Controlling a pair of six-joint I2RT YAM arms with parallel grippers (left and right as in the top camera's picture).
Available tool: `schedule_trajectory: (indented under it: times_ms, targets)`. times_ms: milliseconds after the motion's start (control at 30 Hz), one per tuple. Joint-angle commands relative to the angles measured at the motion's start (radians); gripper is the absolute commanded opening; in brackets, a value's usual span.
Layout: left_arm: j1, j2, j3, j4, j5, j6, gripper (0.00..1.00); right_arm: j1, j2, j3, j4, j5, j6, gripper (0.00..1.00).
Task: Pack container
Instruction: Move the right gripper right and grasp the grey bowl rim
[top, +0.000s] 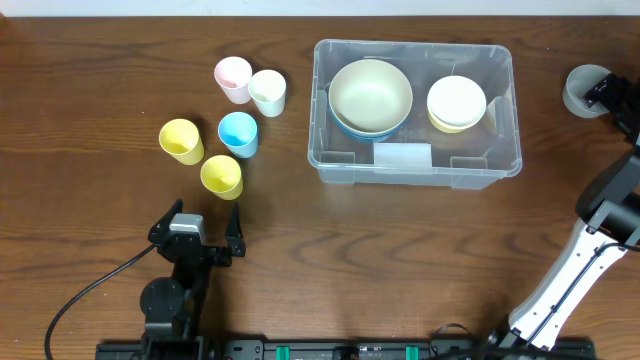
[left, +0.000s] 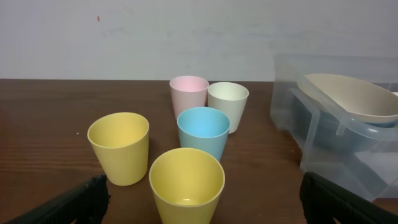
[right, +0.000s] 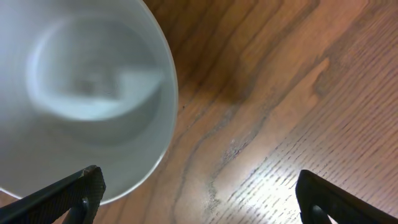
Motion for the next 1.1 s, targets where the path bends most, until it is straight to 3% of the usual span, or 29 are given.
schedule_trajectory:
  times_ms: [0, 467, 567, 1067]
  targets:
    - [0.007, 0.0, -0.015, -0.036, 0.021, 0.013, 0.98, -0.008, 0.009, 0.001, 0.008, 0.003, 0.016, 0.99]
    - [0.007, 0.0, -0.015, -0.036, 0.021, 0.013, 0.98, -0.023, 0.066, 0.0, -0.013, 0.007, 0.02, 0.99]
    - [0.007, 0.0, -0.015, -0.036, 0.021, 0.013, 0.98, -0.026, 0.068, 0.0, -0.015, 0.007, 0.02, 0.94]
    - [0.007, 0.0, -0.015, -0.036, 0.021, 0.013, 0.98, -0.037, 0.064, 0.002, -0.077, 0.007, 0.025, 0.08]
